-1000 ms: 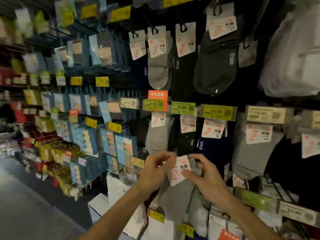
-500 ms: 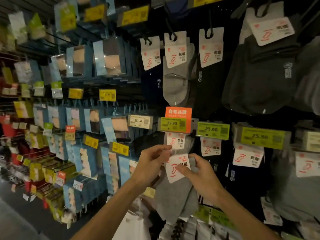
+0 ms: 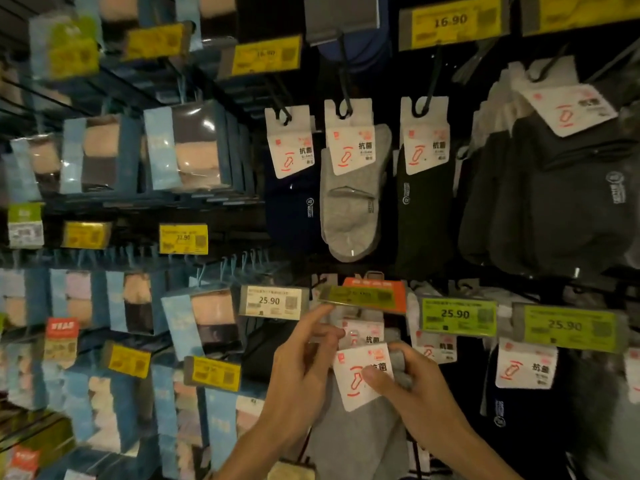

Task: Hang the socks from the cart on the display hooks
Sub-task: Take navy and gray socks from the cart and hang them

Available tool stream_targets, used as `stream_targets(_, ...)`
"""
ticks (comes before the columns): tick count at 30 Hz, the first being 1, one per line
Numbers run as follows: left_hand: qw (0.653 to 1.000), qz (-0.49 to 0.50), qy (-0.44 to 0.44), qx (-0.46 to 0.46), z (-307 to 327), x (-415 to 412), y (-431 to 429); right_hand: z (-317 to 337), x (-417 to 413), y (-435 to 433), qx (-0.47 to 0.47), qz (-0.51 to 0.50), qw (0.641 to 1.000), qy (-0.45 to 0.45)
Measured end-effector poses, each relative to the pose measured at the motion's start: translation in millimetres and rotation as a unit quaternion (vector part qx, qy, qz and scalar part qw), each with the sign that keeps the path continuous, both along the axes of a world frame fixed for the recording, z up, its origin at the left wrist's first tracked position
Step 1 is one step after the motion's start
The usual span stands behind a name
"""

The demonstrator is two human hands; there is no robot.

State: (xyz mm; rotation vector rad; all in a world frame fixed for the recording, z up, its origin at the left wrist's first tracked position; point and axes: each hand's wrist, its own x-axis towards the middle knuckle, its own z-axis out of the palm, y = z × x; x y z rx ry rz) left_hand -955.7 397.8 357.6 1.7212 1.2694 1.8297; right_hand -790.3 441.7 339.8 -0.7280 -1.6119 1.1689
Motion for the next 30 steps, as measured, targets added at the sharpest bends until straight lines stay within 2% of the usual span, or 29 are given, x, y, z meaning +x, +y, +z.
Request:
stream_targets(4,0.999,0.000,0.050,0.022,7.8,-1.0,7.3,5.8,-1.9,-0.7,-0.008,-0.014,1.000,0.017)
stream_targets(8,0.978,0.089,0.172,0.079,-2.7,11.9,8.8,6.3,12.8,-7.7,0.006,-0.031,0.999,0.012)
stream_targets(13,0.967,0.048,0.246,0.044,-23.4,60.7,13.0,-9.4,64.7,-19.8,0.013,-0.100,0.995,0.004)
stream_targets(21,0.963,-0.077,0.257,0.037,-20.3,189.2,32.2,-15.2,187.0,-29.7,0.018,-0.208,0.978,0.001)
stream_targets(24,0.960,-0.099,0.261,-0.009,-17.2,235.5,48.4,-13.2,231.4,-22.6,0.022,-0.228,0.973,-0.001)
stream_targets(27,0.966,-0.133,0.218,-0.040,-18.0,269.6,63.7,-8.5,262.5,-12.0,0.016,-0.225,0.974,0.013)
stream_targets(30,0.976,-0.134,0.169,-0.029,-21.2,286.0,71.5,-3.5,280.9,1.2,0.002,-0.200,0.979,0.041)
